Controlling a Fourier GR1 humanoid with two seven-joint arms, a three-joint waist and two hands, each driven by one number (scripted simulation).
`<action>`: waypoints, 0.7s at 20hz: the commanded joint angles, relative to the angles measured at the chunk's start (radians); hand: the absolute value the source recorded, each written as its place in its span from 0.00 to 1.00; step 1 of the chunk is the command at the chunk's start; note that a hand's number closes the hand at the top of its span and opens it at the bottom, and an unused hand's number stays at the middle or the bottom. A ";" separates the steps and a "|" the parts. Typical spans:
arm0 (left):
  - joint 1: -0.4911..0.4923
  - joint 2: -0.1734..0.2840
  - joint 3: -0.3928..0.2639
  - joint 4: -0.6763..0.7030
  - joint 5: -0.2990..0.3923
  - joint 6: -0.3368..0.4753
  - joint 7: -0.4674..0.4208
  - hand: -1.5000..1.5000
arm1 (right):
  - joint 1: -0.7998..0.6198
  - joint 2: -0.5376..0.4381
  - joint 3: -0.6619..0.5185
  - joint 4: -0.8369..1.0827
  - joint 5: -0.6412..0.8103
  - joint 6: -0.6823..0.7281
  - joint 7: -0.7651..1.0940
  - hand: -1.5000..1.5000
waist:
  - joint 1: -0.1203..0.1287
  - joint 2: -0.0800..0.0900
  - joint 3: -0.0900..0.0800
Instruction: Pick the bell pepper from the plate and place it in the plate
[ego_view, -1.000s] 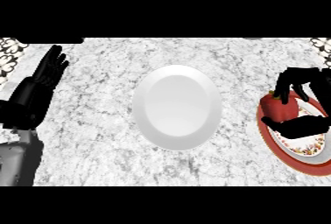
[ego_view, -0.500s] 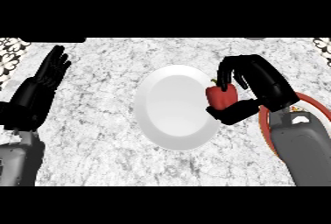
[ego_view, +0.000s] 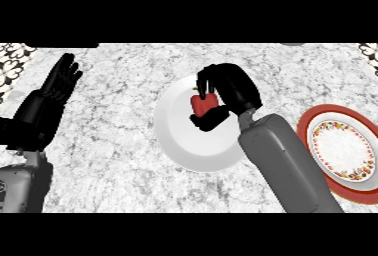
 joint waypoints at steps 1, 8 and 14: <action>-0.005 0.008 0.003 0.024 0.005 -0.025 -0.016 0.50 | -0.080 0.056 -0.004 0.253 0.066 -0.088 -0.108 1.00 | 0.005 0.004 0.000; -0.007 -0.010 -0.005 0.001 0.012 -0.023 -0.005 0.50 | -0.175 0.070 0.034 0.541 -0.137 -0.245 -0.089 0.00 | 0.026 0.007 0.000; -0.083 -0.031 -0.029 0.059 -0.018 -0.002 0.002 0.50 | -0.211 0.070 0.122 0.566 -0.412 -0.334 -0.203 0.00 | 0.043 0.013 0.001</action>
